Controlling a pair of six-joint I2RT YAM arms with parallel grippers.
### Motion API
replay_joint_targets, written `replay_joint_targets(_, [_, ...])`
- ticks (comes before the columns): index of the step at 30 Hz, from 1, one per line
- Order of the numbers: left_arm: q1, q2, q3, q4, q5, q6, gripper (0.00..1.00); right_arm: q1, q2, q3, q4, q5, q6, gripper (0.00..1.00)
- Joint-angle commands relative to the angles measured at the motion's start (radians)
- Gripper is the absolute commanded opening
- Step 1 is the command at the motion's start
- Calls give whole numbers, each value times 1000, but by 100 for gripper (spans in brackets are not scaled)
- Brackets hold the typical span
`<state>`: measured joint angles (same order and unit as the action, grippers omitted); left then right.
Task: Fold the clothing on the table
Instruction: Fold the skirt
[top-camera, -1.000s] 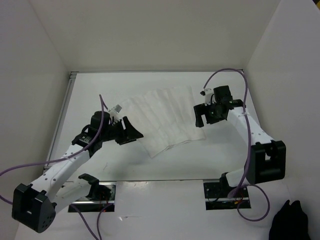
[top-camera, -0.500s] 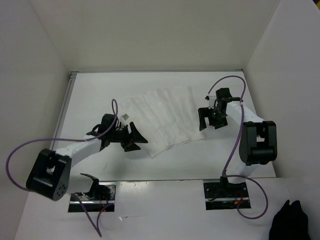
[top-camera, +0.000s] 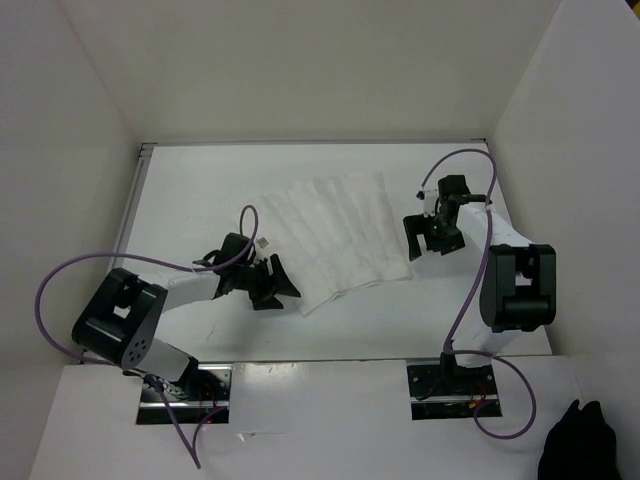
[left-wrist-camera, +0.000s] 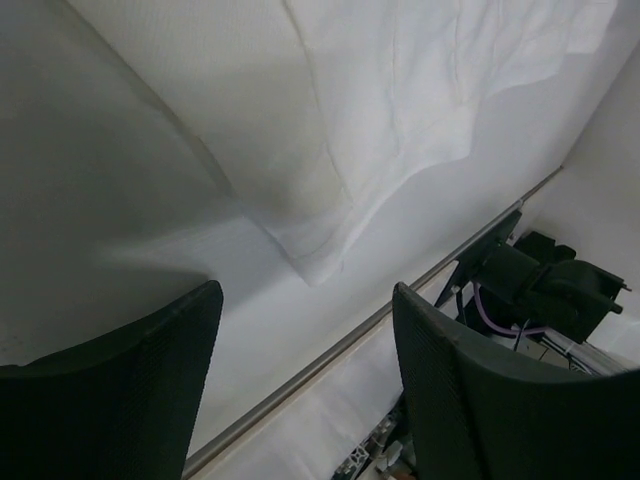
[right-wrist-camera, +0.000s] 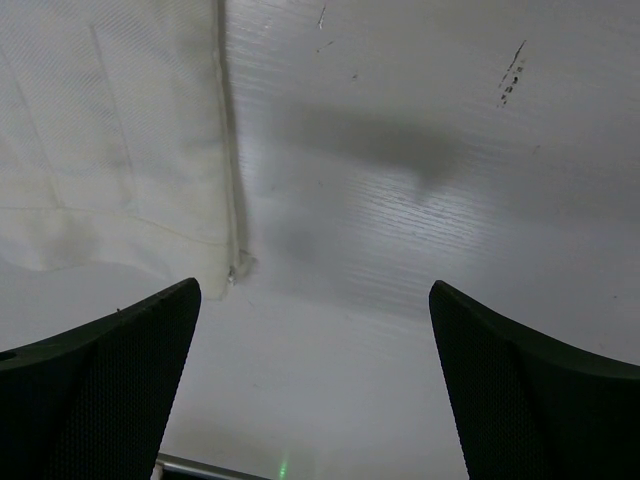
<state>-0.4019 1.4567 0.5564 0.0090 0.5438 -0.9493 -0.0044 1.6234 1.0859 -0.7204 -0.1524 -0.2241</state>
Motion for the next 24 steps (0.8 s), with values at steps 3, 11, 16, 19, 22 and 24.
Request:
replay_joint_targets(3, [-11,210,69,81,27,-2,69,-16,-50,-11,21,-35,-15,100])
replay_joint_targets(11, [-11,465,139,166,48,9,7,-16,-71,-11,12,-45,-15,100])
replay_joint_targets(16, [38,299,126,39,-80,64,0,-16,-67,-11,12,-55,-15,97])
replay_joint_targets(19, [86,205,138,-58,-128,115,0,4,-10,11,-11,-64,-15,86])
replay_joint_targets(22, [153,180,187,-124,-119,178,0,29,30,34,-20,-105,-5,86])
replay_joint_targets(24, [190,180,221,-158,-101,204,0,56,30,54,-20,-182,17,86])
